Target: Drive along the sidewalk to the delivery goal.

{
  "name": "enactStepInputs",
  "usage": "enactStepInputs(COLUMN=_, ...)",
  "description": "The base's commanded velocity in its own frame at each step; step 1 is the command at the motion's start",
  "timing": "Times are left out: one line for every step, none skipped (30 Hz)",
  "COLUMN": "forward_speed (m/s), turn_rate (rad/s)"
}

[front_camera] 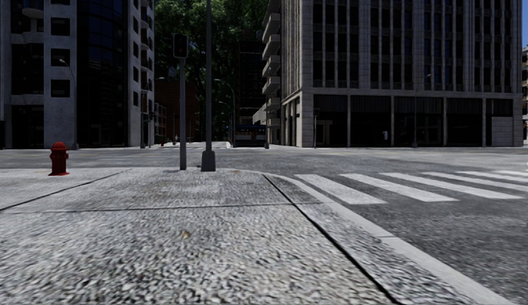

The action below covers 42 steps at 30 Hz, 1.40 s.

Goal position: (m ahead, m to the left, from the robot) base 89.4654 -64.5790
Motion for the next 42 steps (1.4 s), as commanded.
enactStepInputs(forward_speed=2.00, turn_rate=0.34)
enactStepInputs(forward_speed=2.00, turn_rate=0.35)
enactStepInputs(forward_speed=2.00, turn_rate=0.27)
enactStepInputs(forward_speed=2.00, turn_rate=0.00)
enactStepInputs(forward_speed=2.00, turn_rate=0.00)
enactStepInputs(forward_speed=2.00, turn_rate=0.00)
enactStepInputs(forward_speed=2.00, turn_rate=0.00)
enactStepInputs(forward_speed=2.00, turn_rate=0.00)
enactStepInputs(forward_speed=2.00, turn_rate=0.00)
enactStepInputs(forward_speed=2.00, turn_rate=0.00)
enactStepInputs(forward_speed=2.00, turn_rate=0.00)
enactStepInputs(forward_speed=2.00, turn_rate=0.00)
enactStepInputs(forward_speed=2.00, turn_rate=0.00)
enactStepInputs(forward_speed=2.00, turn_rate=0.00)
enactStepInputs(forward_speed=2.00, turn_rate=0.00)
enactStepInputs(forward_speed=2.00, turn_rate=0.00)
enactStepInputs(forward_speed=2.00, turn_rate=0.00)
enactStepInputs(forward_speed=2.00, turn_rate=0.00)
enactStepInputs(forward_speed=2.00, turn_rate=0.00)
enactStepInputs(forward_speed=2.00, turn_rate=0.00)
enactStepInputs(forward_speed=2.00, turn_rate=0.00)
enactStepInputs(forward_speed=2.00, turn_rate=0.00)
enactStepInputs(forward_speed=2.00, turn_rate=0.00)
enactStepInputs(forward_speed=2.00, turn_rate=0.00)
enactStepInputs(forward_speed=2.00, turn_rate=0.00)
enactStepInputs(forward_speed=2.00, turn_rate=-0.10)
enactStepInputs(forward_speed=2.00, turn_rate=-0.34)
enactStepInputs(forward_speed=2.00, turn_rate=-0.44)
enactStepInputs(forward_speed=2.00, turn_rate=-0.44)
enactStepInputs(forward_speed=2.00, turn_rate=-0.53)
enactStepInputs(forward_speed=2.00, turn_rate=-0.59)
enactStepInputs(forward_speed=2.00, turn_rate=-0.64)
enactStepInputs(forward_speed=2.00, turn_rate=-0.64)
enactStepInputs(forward_speed=2.00, turn_rate=-0.66)
enactStepInputs(forward_speed=2.00, turn_rate=-0.72)
enactStepInputs(forward_speed=2.00, turn_rate=-0.75)
enactStepInputs(forward_speed=2.00, turn_rate=-0.75)
enactStepInputs(forward_speed=2.00, turn_rate=-0.76)
enactStepInputs(forward_speed=2.00, turn_rate=-0.76)
enactStepInputs(forward_speed=2.00, turn_rate=-0.76)
enactStepInputs(forward_speed=2.00, turn_rate=-0.76)
enactStepInputs(forward_speed=2.00, turn_rate=-0.76)
